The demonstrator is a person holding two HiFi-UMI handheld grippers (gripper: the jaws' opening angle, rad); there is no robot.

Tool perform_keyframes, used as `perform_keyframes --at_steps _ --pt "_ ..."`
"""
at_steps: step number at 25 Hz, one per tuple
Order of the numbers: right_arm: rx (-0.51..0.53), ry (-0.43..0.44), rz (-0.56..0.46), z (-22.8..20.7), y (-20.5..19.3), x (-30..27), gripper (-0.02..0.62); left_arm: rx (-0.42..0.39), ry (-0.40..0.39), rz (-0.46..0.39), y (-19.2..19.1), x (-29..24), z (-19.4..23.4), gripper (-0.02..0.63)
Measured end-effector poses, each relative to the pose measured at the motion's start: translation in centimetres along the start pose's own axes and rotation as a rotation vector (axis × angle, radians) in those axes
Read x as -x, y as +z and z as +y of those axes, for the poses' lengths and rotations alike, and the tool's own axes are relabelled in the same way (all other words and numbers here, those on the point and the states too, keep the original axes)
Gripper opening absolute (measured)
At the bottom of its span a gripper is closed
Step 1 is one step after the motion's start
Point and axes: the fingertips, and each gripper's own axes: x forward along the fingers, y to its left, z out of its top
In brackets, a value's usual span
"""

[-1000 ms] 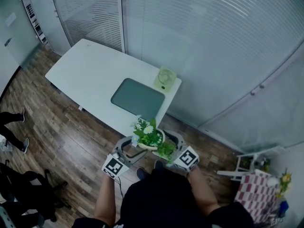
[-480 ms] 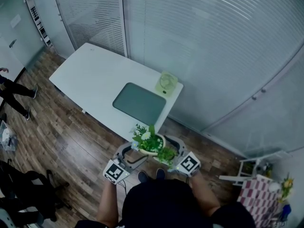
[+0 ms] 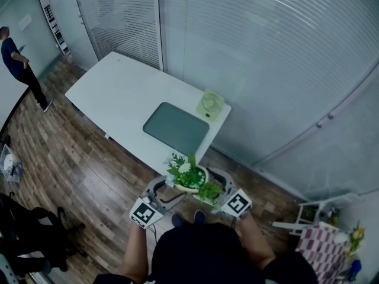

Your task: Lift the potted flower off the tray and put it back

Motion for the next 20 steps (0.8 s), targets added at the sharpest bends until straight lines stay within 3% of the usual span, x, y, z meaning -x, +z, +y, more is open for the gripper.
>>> perform_keyframes --at_steps 20 --pt "-0.015 -0.028 -0.032 2.4 -0.1 -0.6 0.387 -0.003 -0.027 -0.005 -0.3 2.3 -0.6 0.279"
